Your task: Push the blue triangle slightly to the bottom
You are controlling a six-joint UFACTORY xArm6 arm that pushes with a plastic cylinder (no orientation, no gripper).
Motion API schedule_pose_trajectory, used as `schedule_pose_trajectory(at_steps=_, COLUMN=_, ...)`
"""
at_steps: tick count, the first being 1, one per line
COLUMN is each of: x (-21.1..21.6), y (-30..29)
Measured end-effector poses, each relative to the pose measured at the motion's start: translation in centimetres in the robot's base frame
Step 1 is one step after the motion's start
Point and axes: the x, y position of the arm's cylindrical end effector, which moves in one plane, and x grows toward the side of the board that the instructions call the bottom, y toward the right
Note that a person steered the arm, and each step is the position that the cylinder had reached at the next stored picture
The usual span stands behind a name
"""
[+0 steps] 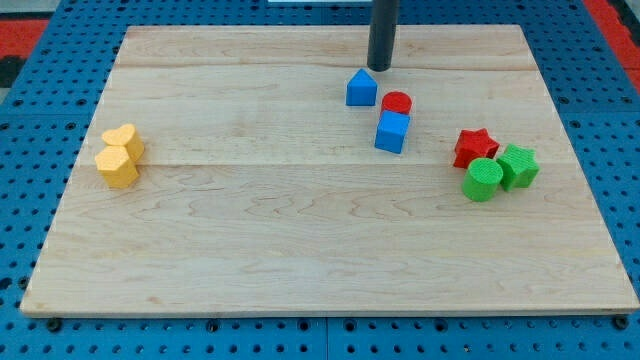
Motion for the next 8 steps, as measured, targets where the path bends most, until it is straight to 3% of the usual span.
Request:
schedule_pose_trajectory(at_steps=2, x=2.9, y=-0.1)
schedule_pose_trajectory(at_steps=3, x=3.1, y=0.1)
schedule_pose_trajectory(at_steps=5, x=-0.6, y=-0.6)
schedule_pose_trajectory(at_steps=8, x=1.7, y=-2.4)
